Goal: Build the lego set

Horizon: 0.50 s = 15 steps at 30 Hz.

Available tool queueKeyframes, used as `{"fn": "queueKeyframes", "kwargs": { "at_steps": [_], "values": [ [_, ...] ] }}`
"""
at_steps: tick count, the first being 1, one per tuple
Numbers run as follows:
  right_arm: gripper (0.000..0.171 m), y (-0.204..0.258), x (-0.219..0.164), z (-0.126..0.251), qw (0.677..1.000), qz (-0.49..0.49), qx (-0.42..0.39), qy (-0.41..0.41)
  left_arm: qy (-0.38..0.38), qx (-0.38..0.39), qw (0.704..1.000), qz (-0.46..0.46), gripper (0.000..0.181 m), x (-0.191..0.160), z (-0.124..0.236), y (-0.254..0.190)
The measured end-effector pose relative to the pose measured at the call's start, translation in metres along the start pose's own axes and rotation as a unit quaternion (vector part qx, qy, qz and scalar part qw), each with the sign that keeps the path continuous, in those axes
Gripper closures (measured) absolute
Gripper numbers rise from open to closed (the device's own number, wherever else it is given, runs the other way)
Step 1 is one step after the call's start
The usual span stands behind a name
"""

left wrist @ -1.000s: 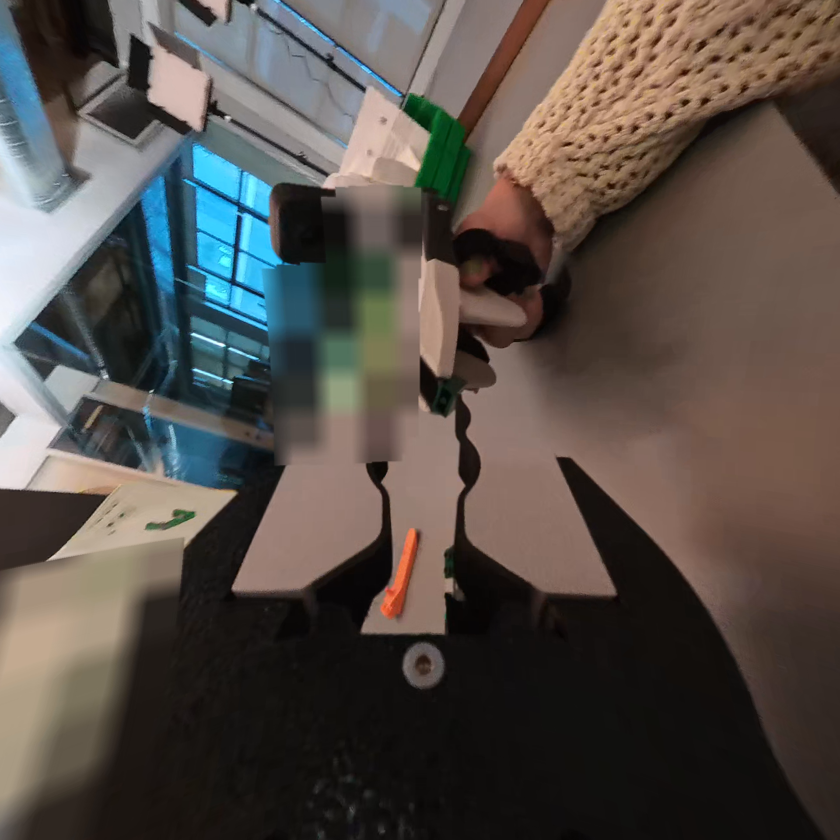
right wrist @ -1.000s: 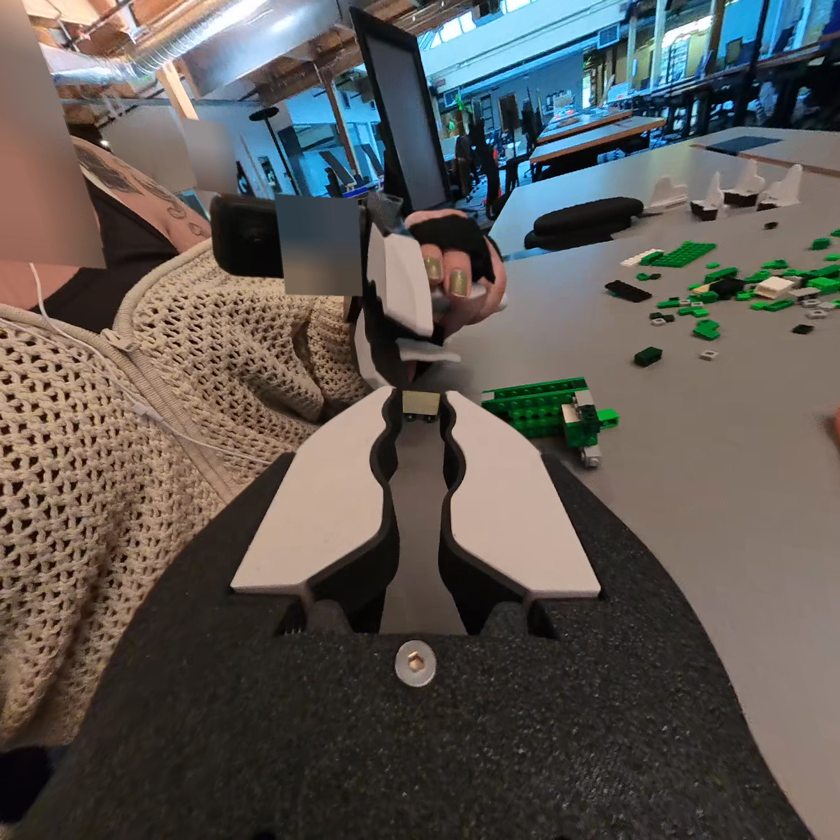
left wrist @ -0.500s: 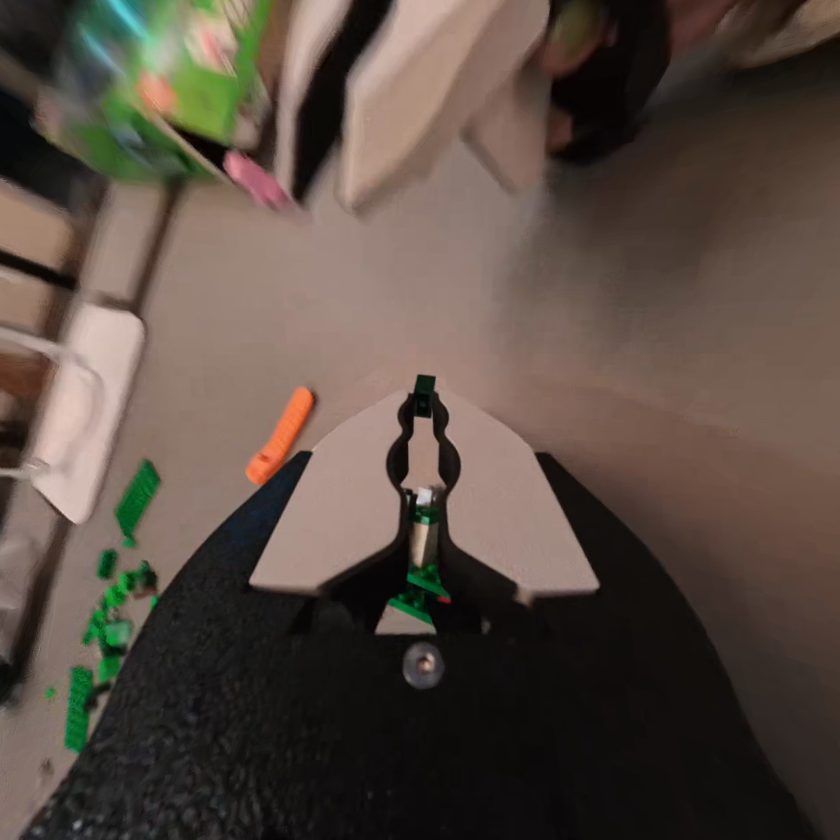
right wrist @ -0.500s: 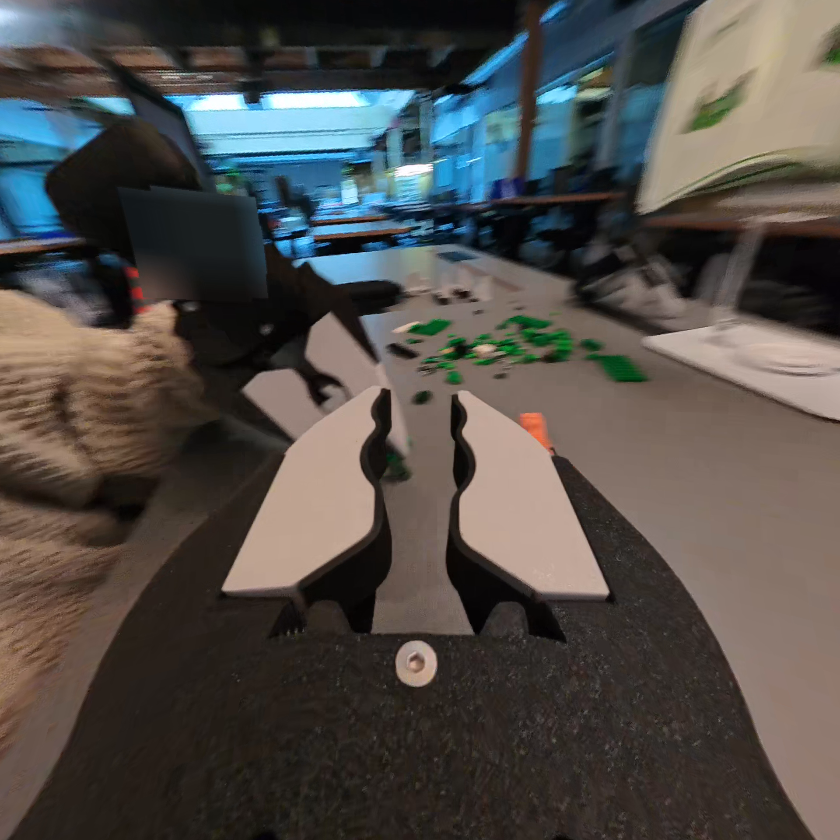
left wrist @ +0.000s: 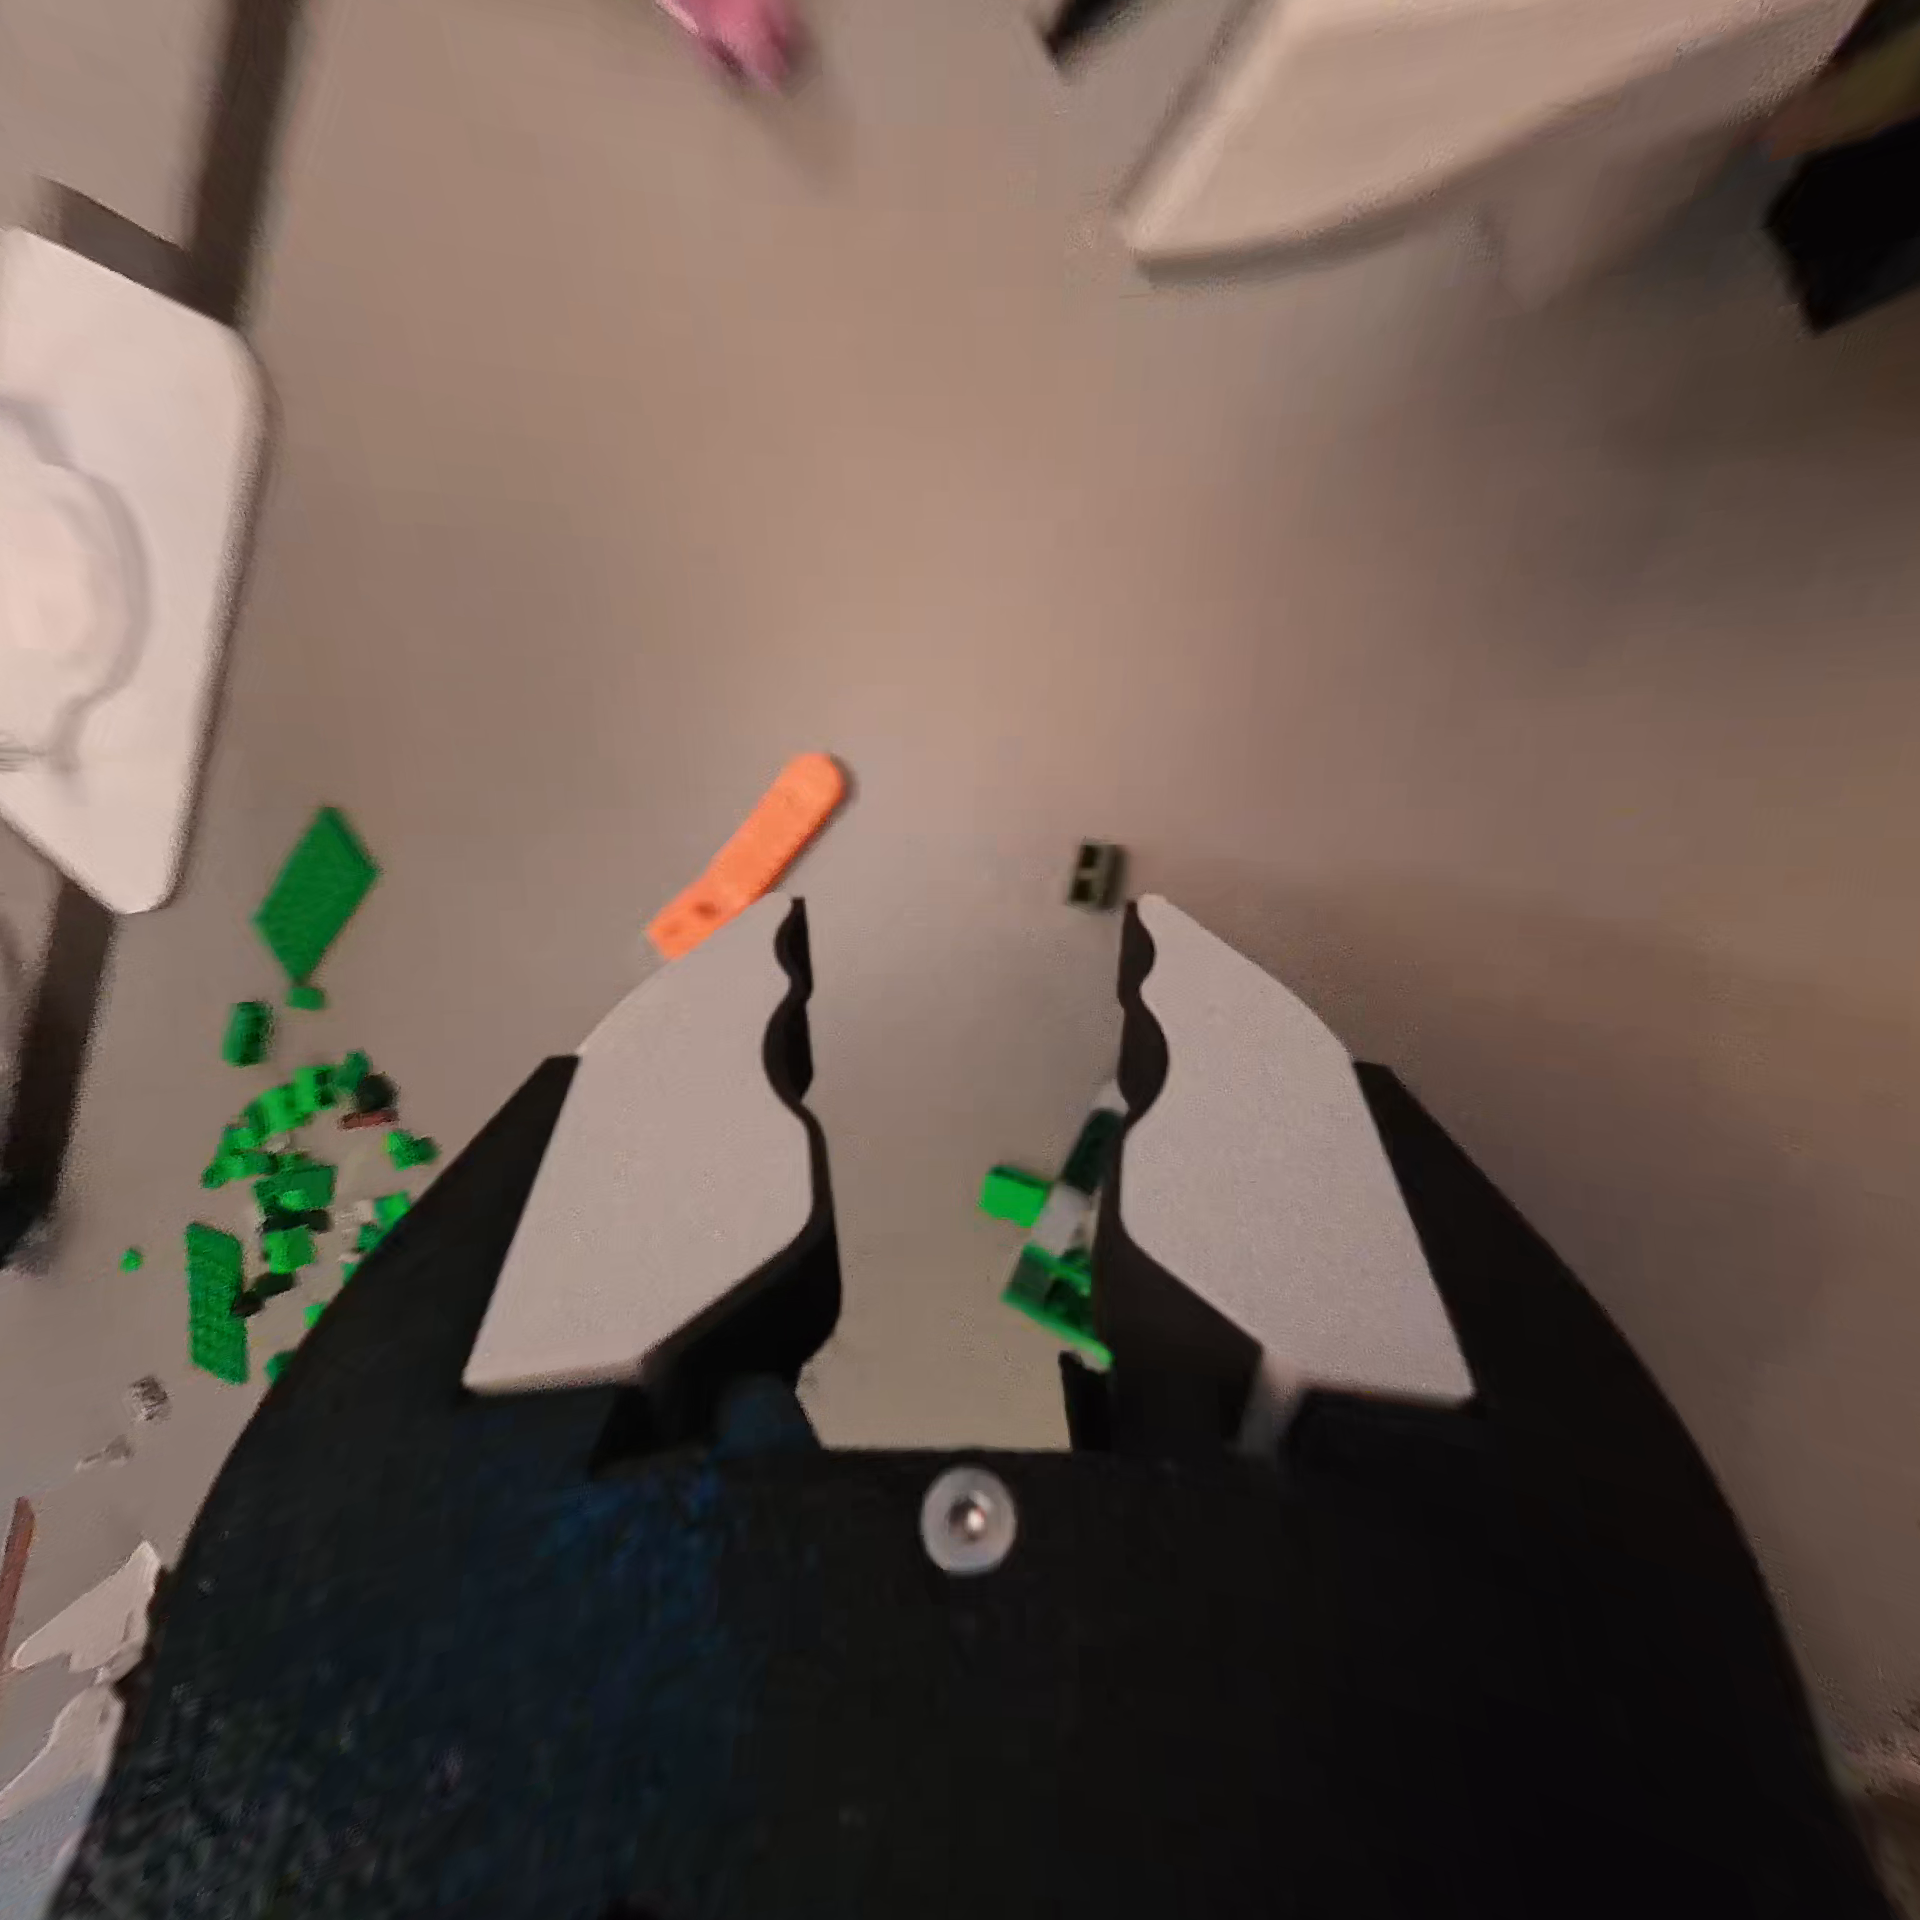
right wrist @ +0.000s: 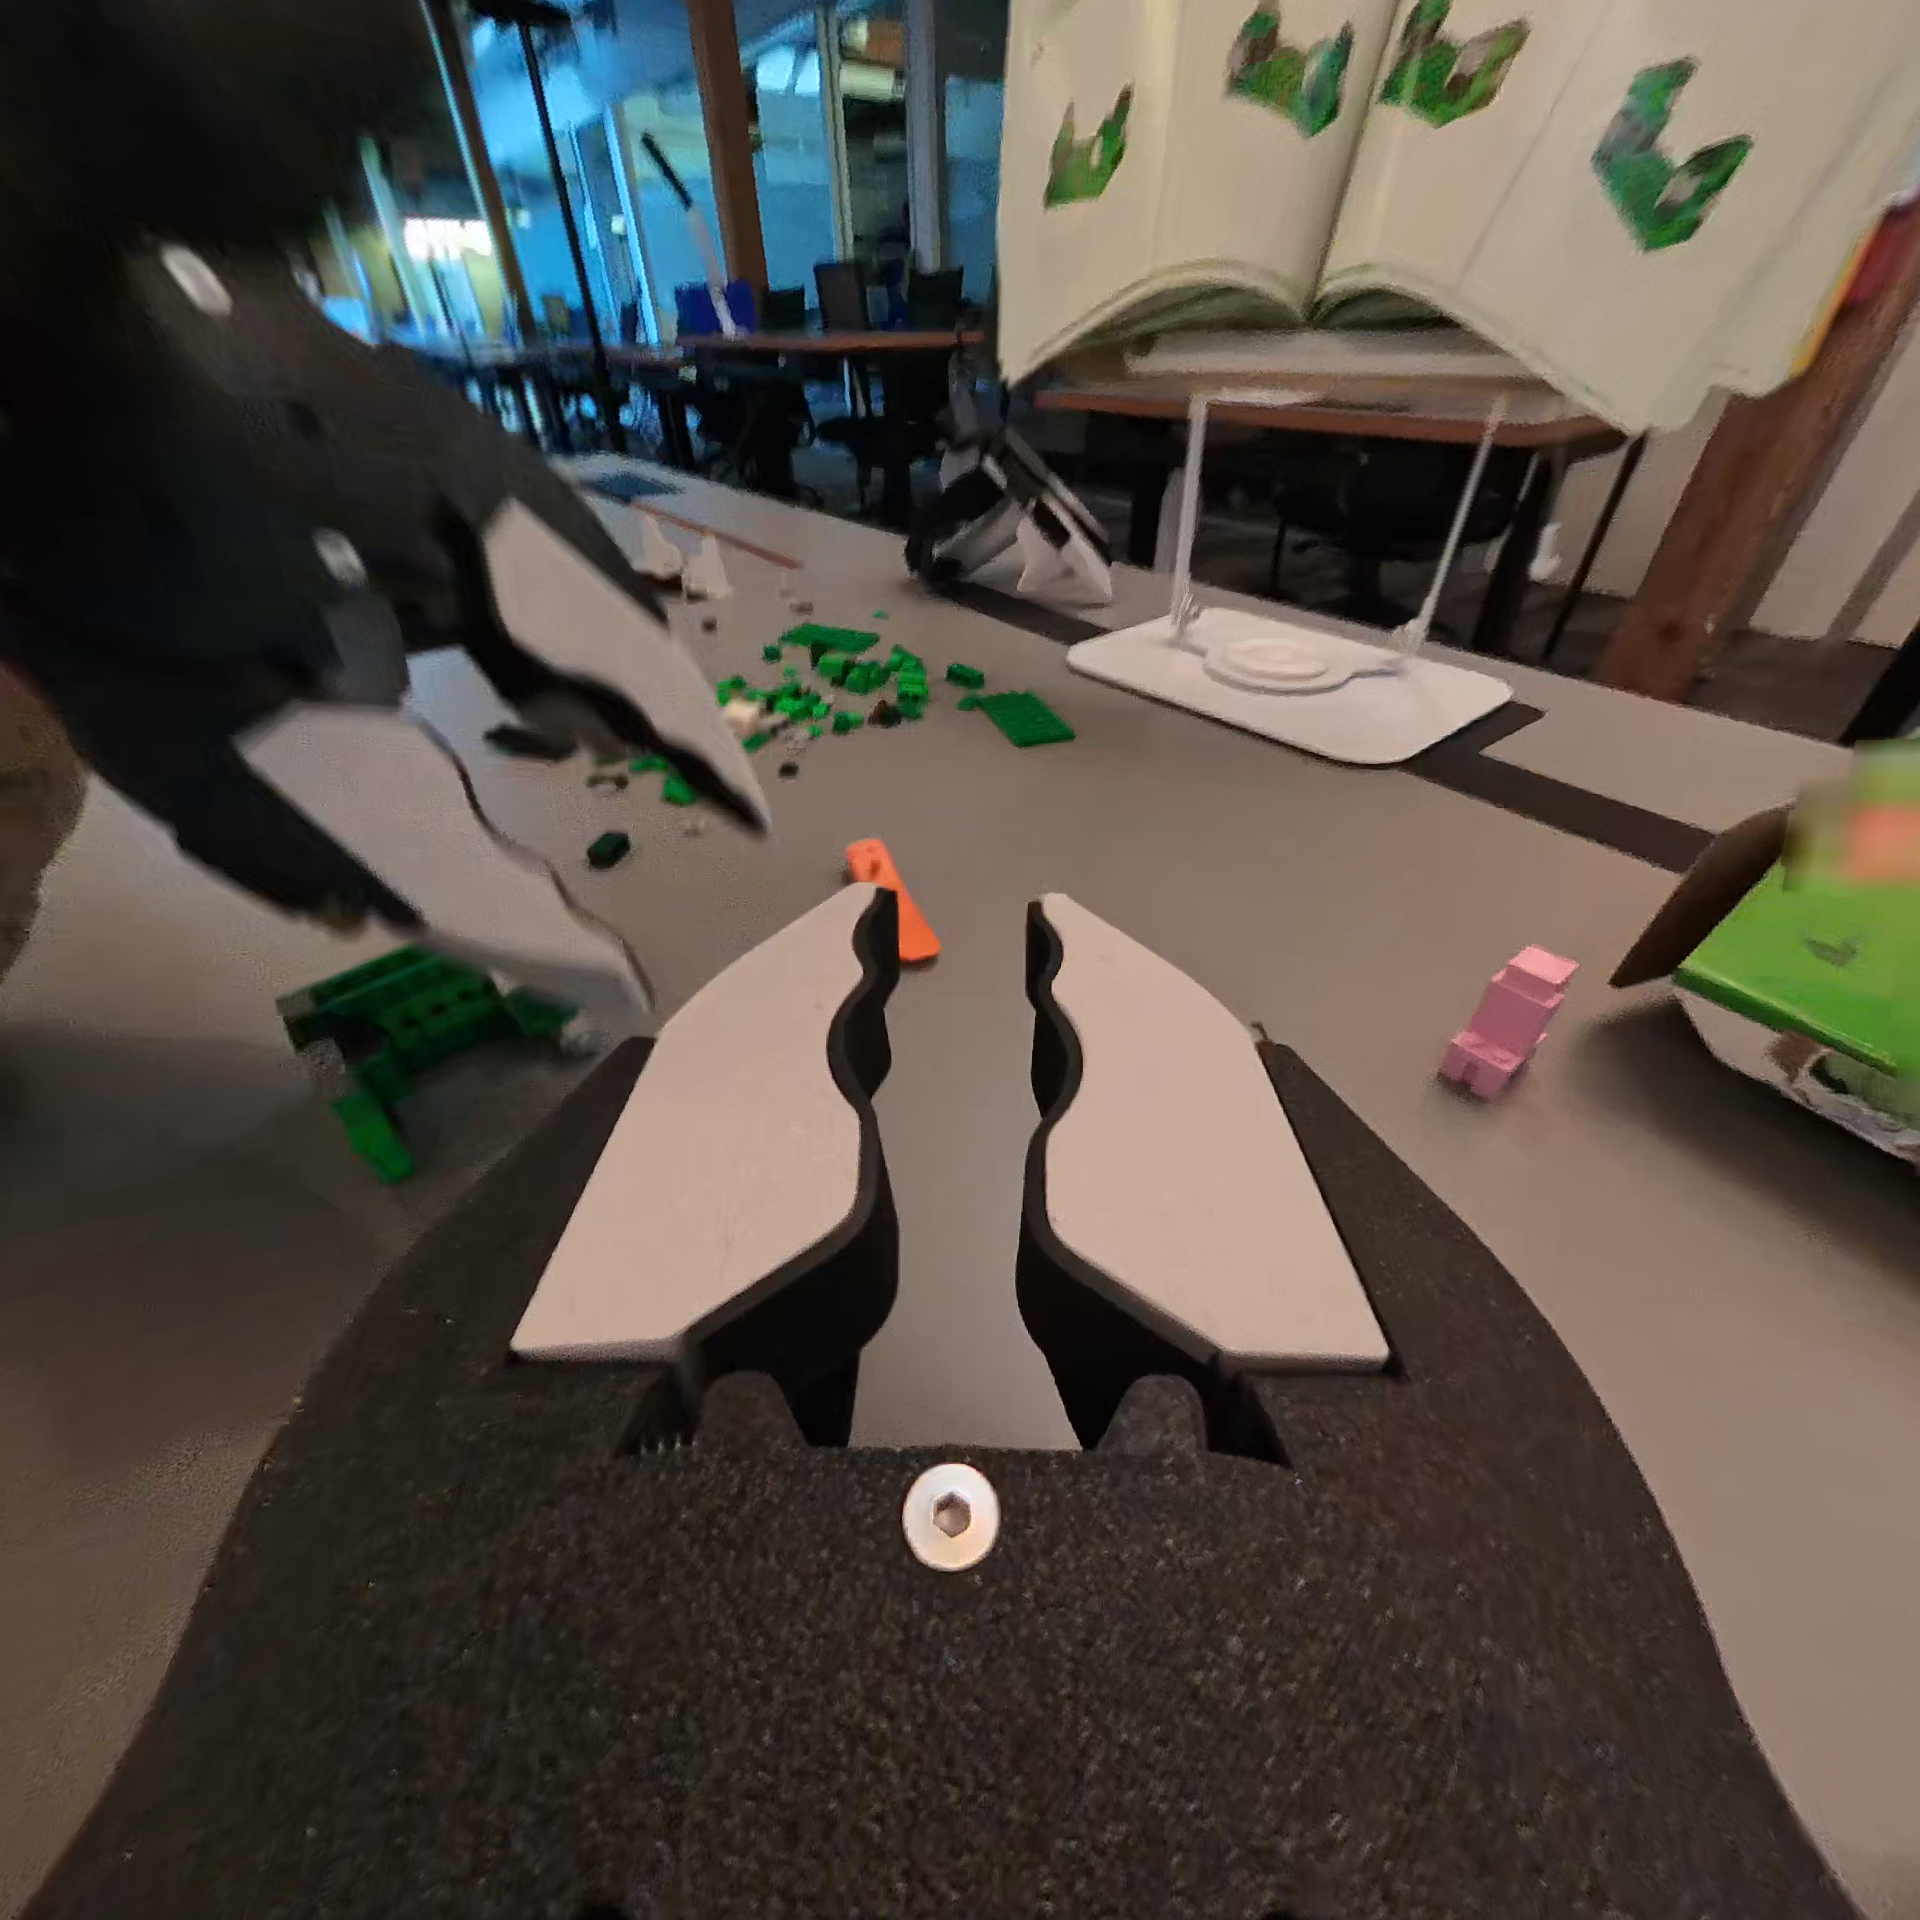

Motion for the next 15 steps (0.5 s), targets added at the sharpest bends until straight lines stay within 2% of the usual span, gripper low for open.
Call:
{"fn": "queueKeyframes", "kwargs": {
  "at_steps": [1, 6, 7, 10, 13, 15],
  "values": [
    [0.148, 0.002, -0.004, -0.003, 1.000, 0.000, 0.002, 0.024, -0.038, 0.015, 0.999, 0.010, 0.127, -0.004, 0.011, 0.009],
    [0.152, 0.035, -0.019, -0.018, 0.990, 0.048, 0.071, 0.114, -0.218, -0.014, 0.976, 0.001, 0.131, -0.033, 0.048, 0.023],
    [0.152, 0.040, -0.025, -0.022, 0.985, 0.063, 0.086, 0.139, -0.242, -0.004, 0.970, -0.016, 0.134, -0.041, 0.049, 0.026],
    [0.147, 0.051, -0.039, -0.034, 0.962, 0.125, 0.140, 0.199, -0.269, -0.013, 0.959, -0.086, 0.124, -0.064, 0.041, 0.027],
    [0.148, 0.054, -0.035, -0.042, 0.932, 0.233, 0.163, 0.225, -0.306, -0.109, 0.942, -0.080, 0.113, -0.078, 0.031, 0.022],
    [0.151, 0.059, -0.033, -0.049, 0.907, 0.271, 0.201, 0.254, -0.322, -0.186, 0.926, -0.068, 0.101, -0.085, 0.032, 0.013]
  ]
}}
Point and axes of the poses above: each gripper's, where its closed fingertips meet, z back along the fingers, x out of its top, y = z × x across the jaws, the point moved 5 cm from there along z, back along the fingers, and after that the axes turned 1 degree about x, right-handed, at the moved point
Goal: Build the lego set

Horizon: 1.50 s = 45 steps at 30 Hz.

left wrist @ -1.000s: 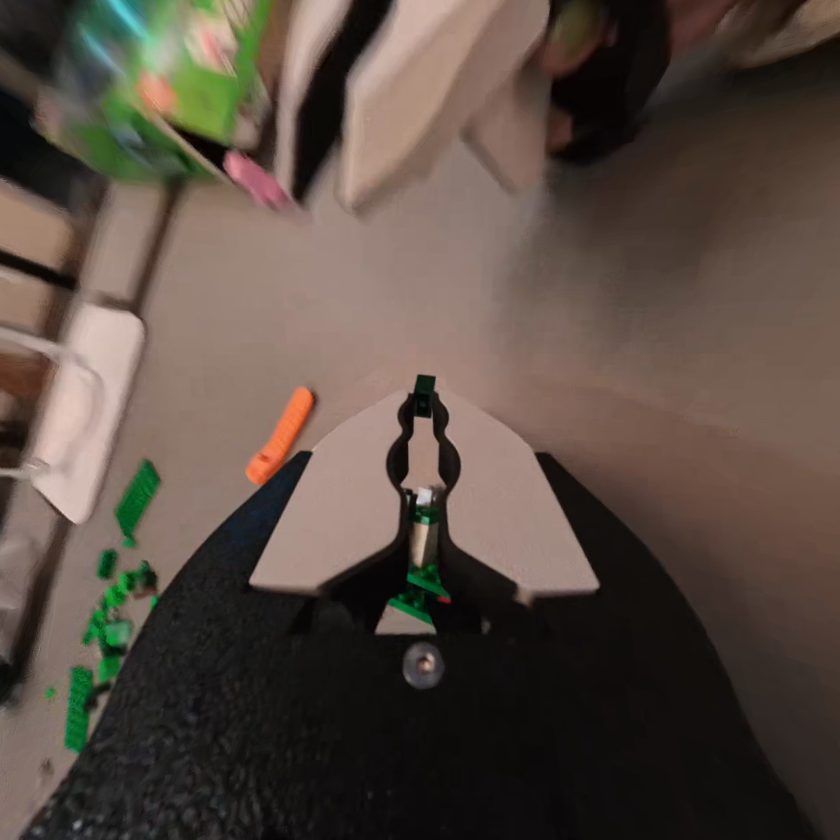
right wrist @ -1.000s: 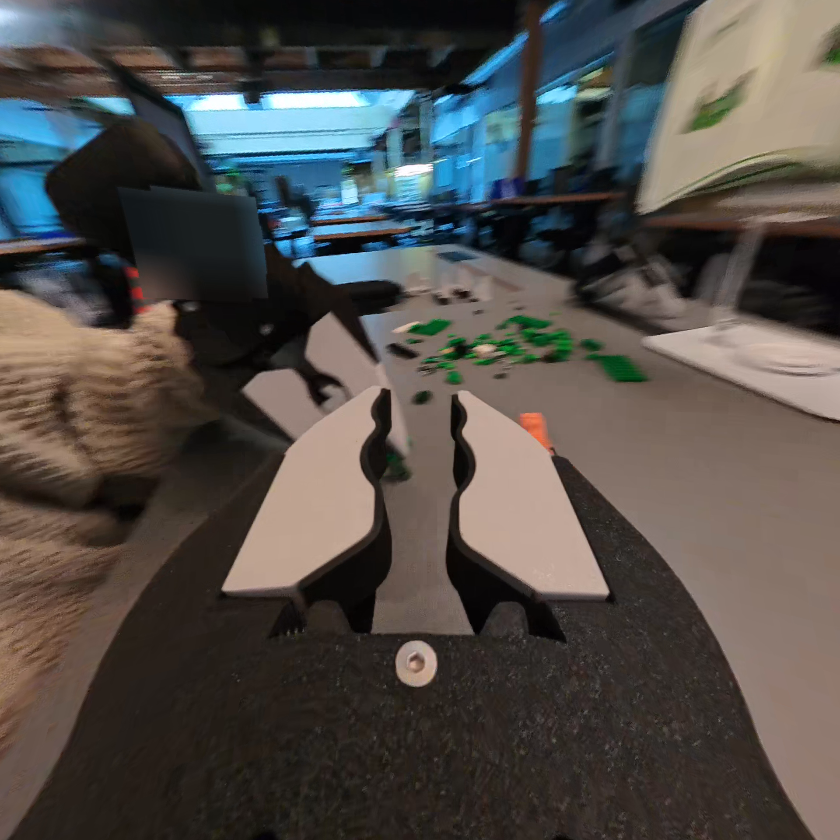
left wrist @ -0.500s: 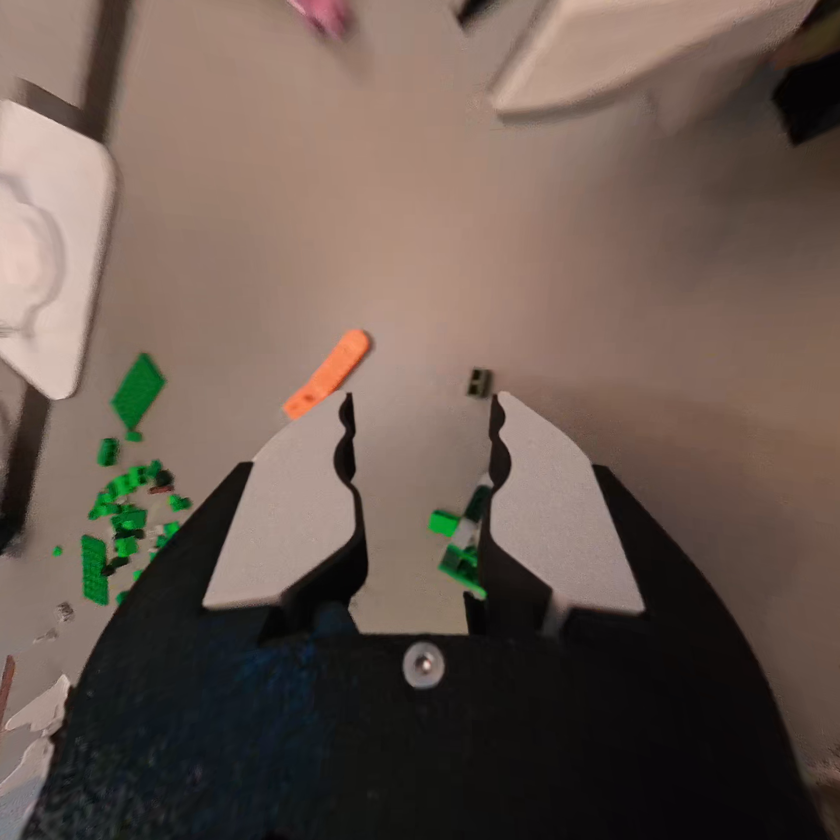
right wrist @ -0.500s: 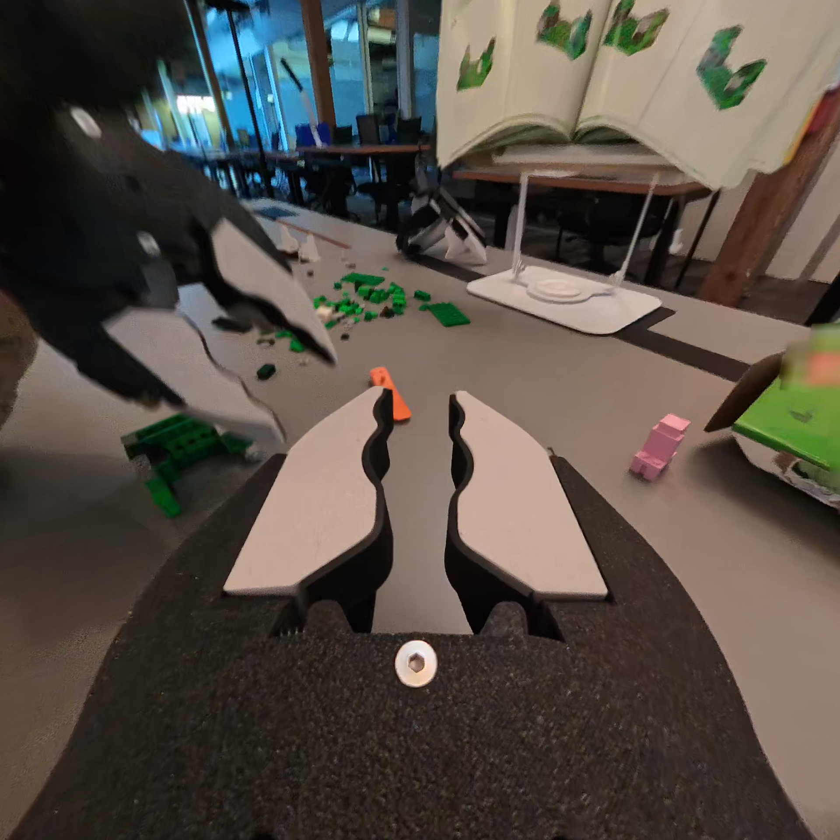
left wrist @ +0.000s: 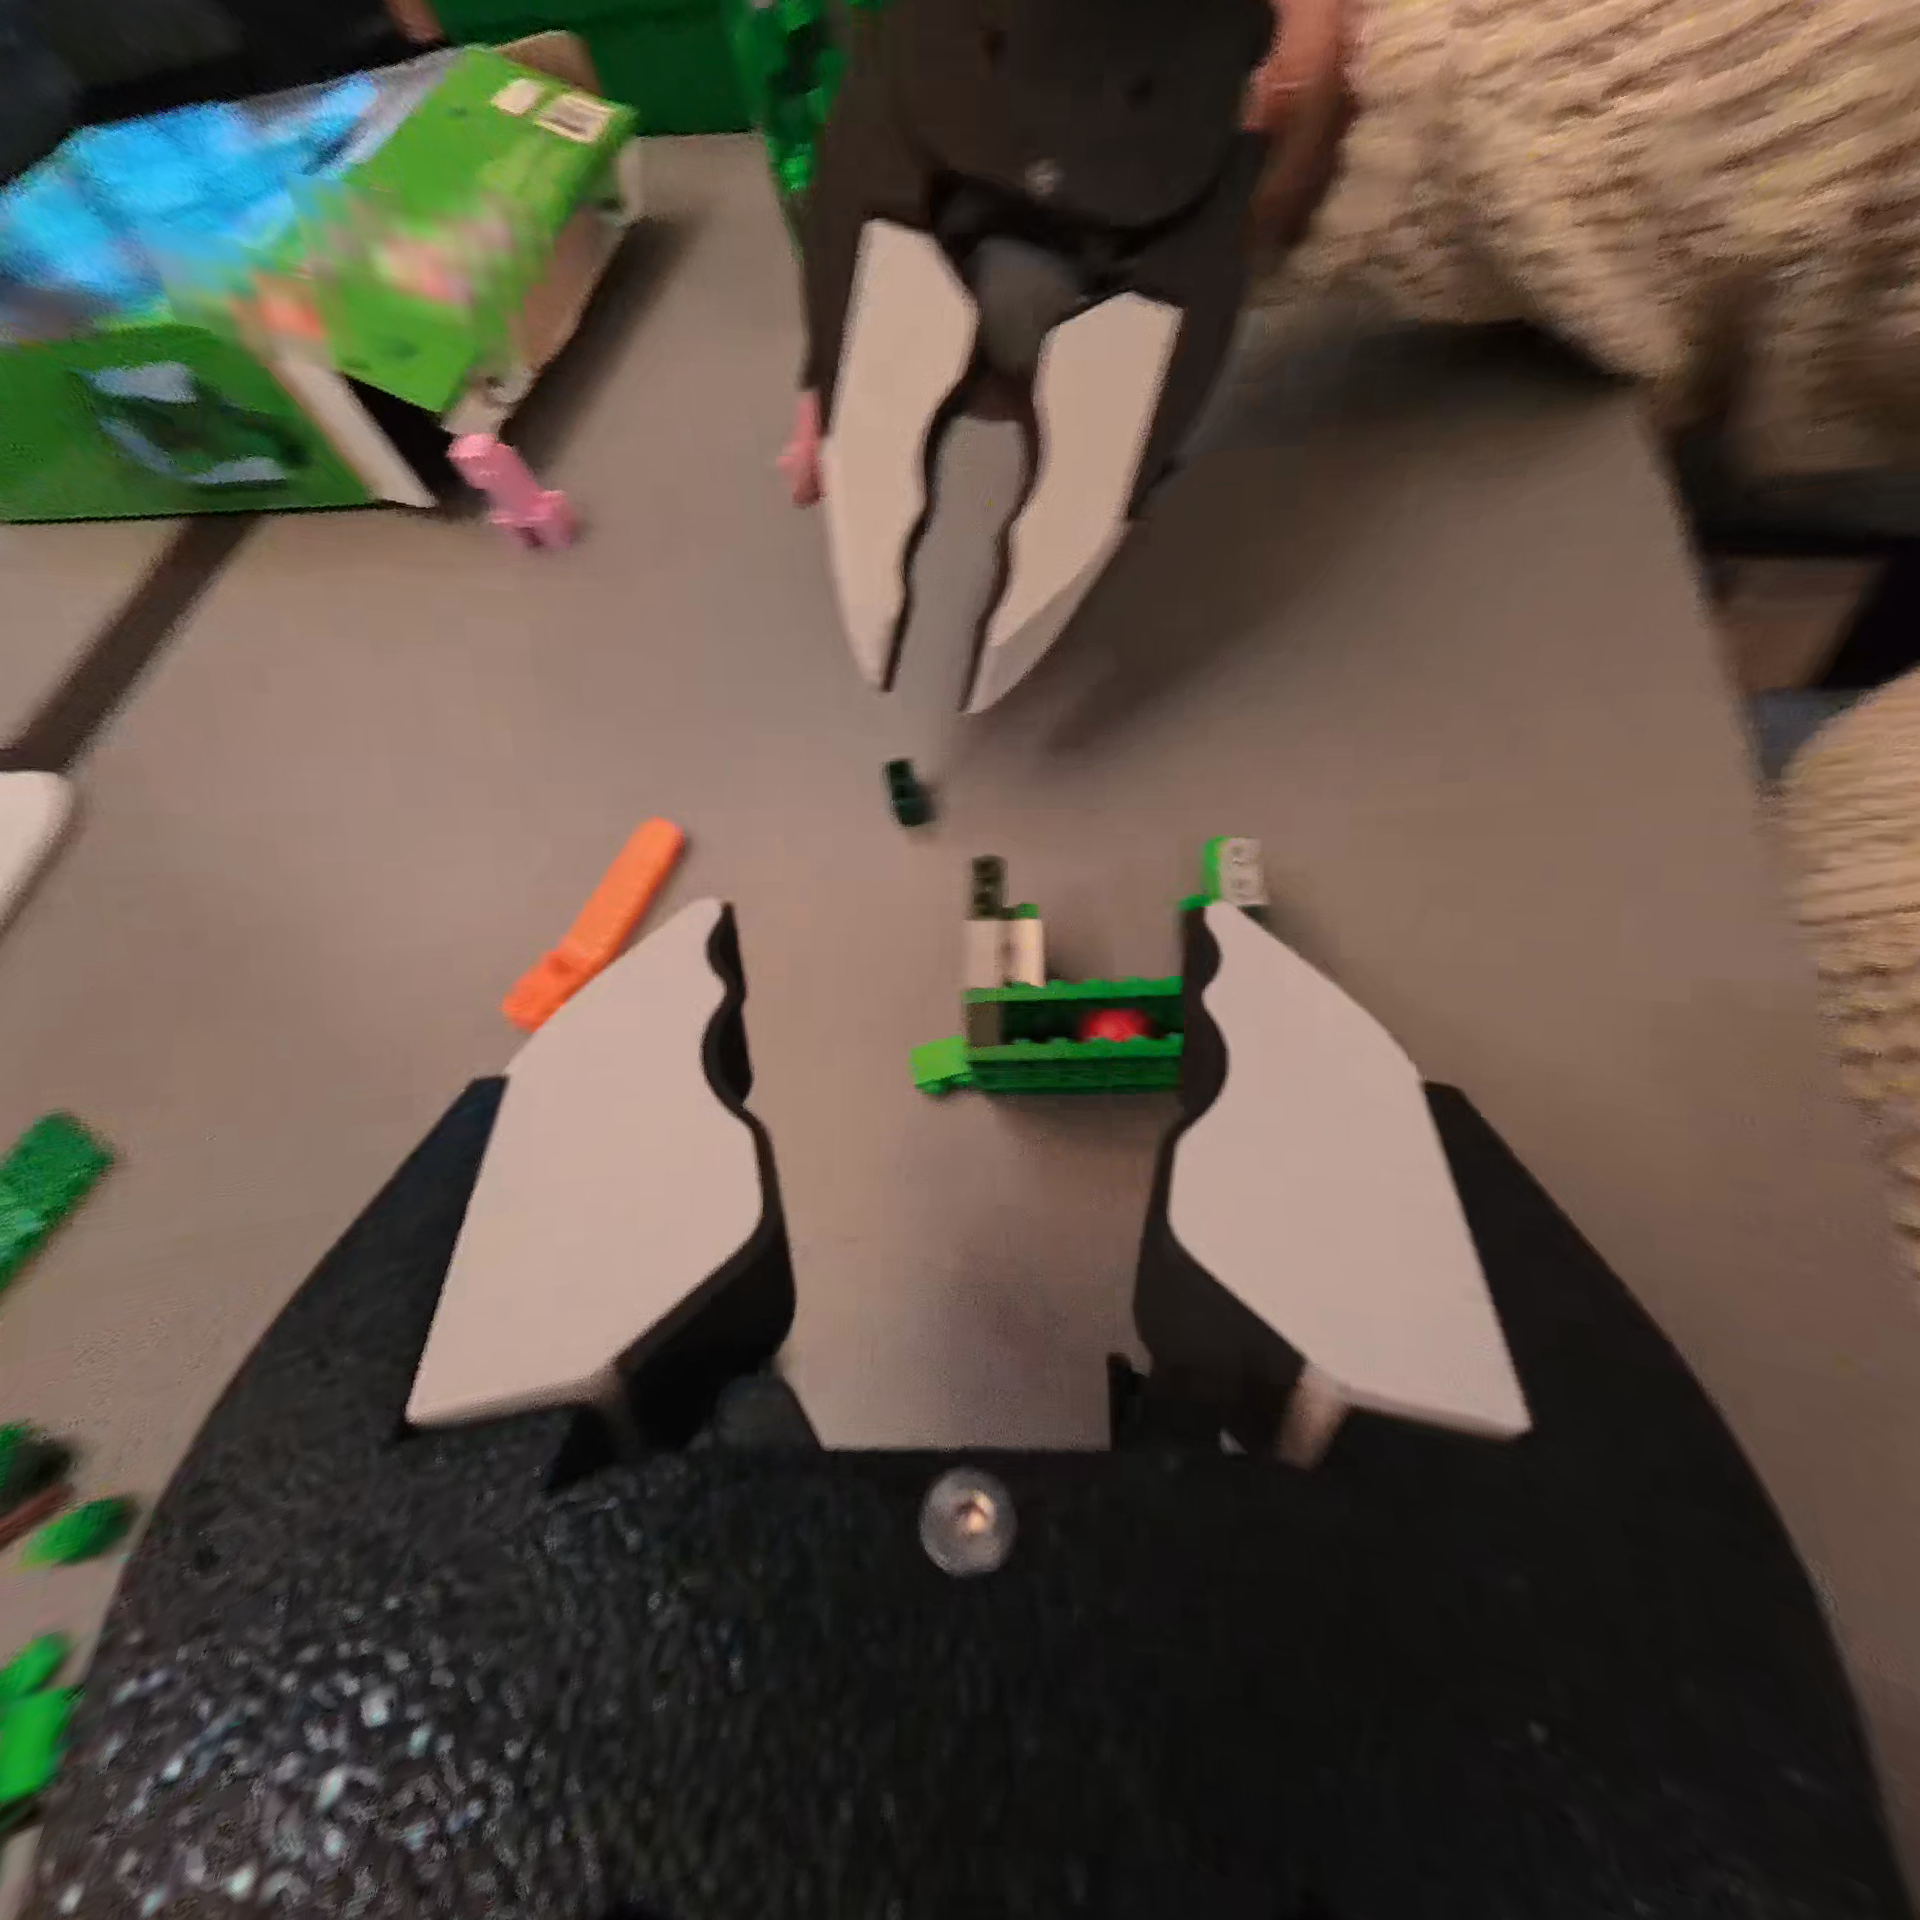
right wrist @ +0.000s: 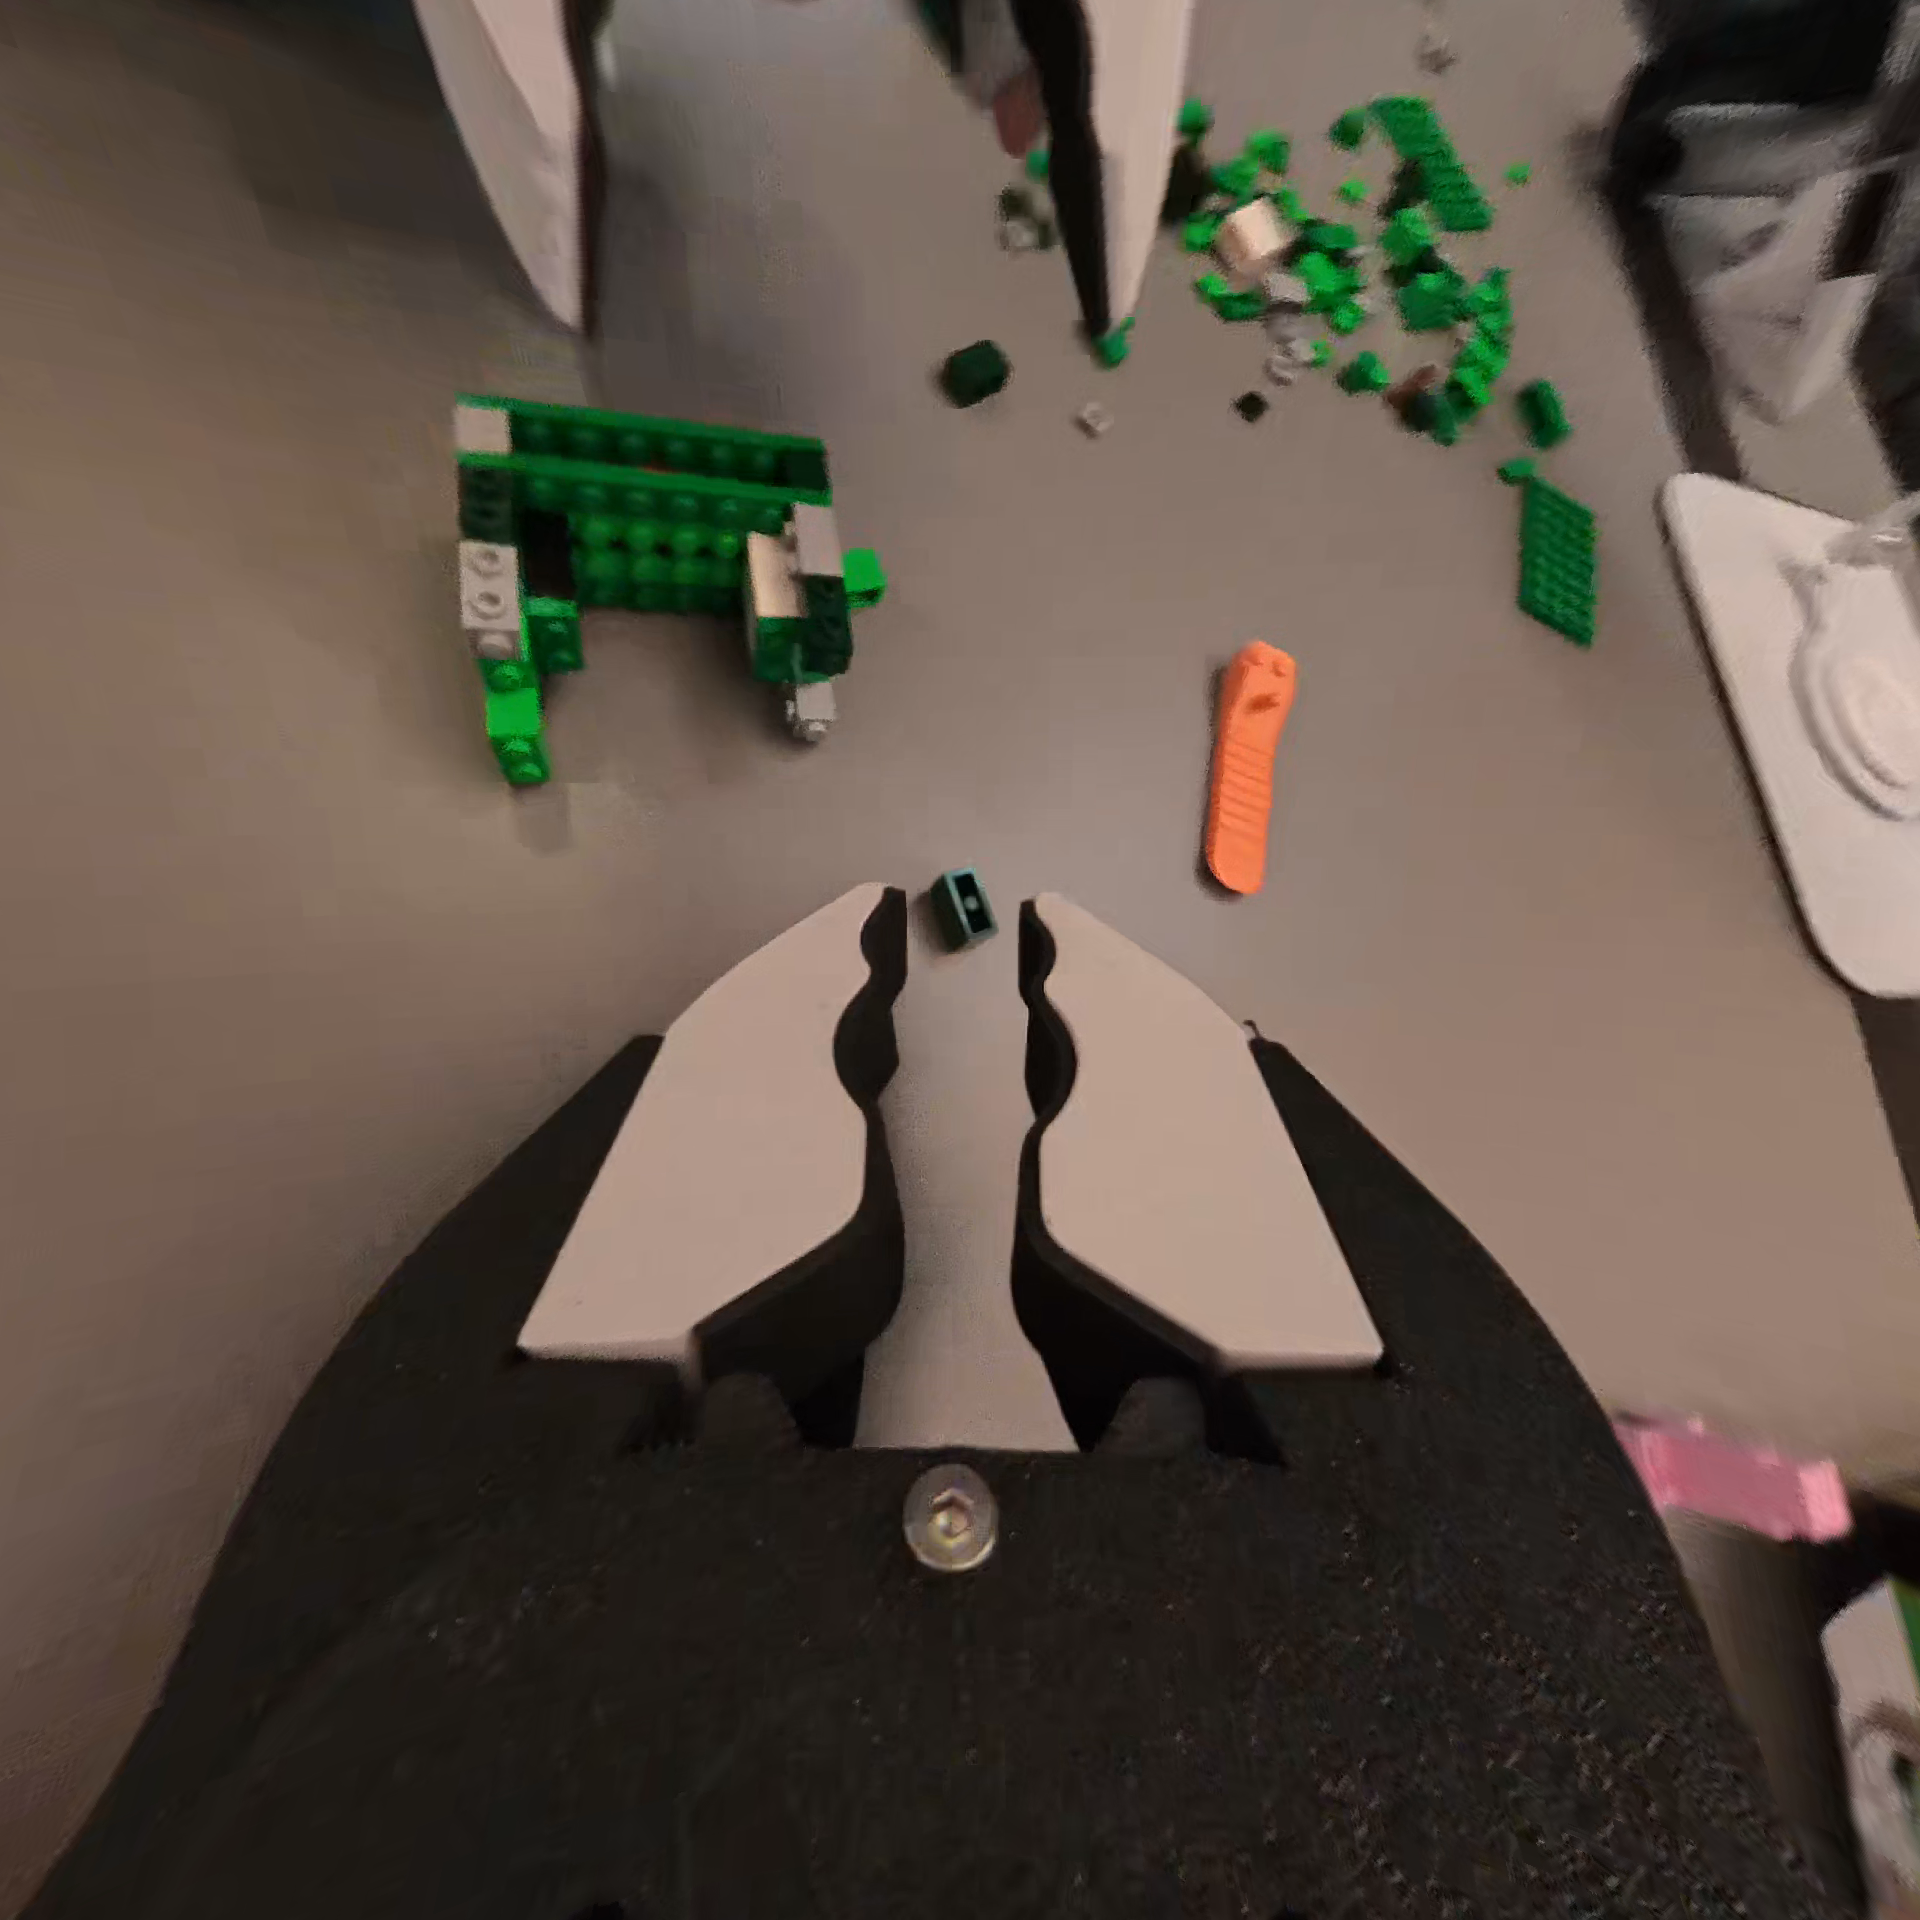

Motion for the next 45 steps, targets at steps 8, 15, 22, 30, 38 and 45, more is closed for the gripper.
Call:
{"fn": "queueKeyframes", "kwargs": {
  "at_steps": [8, 15, 22, 30, 38, 45],
  "values": [
    [0.162, -0.010, -0.002, -0.034, 0.980, 0.058, 0.100, 0.161, 0.016, -0.048, 0.998, 0.030, 0.062, -0.020, -0.007, -0.019],
    [0.163, 0.004, 0.006, -0.022, 0.988, -0.059, 0.141, 0.021, 0.063, -0.039, 0.997, 0.002, 0.063, -0.031, -0.031, -0.034],
    [0.163, 0.002, 0.039, 0.019, 0.935, -0.182, 0.107, -0.285, -0.061, 0.151, 0.984, -0.074, 0.087, 0.009, -0.010, -0.013],
    [0.163, 0.009, 0.064, 0.034, 0.873, -0.210, 0.119, -0.425, -0.147, 0.183, 0.971, -0.048, 0.144, 0.040, -0.020, -0.034],
    [0.163, 0.021, 0.071, 0.033, 0.889, -0.151, 0.107, -0.419, -0.254, 0.117, 0.959, 0.044, 0.173, 0.055, -0.014, -0.037],
    [0.163, 0.029, 0.052, 0.026, 0.948, -0.044, 0.087, -0.303, -0.133, 0.113, 0.984, -0.036, 0.174, 0.038, -0.029, -0.041]
  ]
}}
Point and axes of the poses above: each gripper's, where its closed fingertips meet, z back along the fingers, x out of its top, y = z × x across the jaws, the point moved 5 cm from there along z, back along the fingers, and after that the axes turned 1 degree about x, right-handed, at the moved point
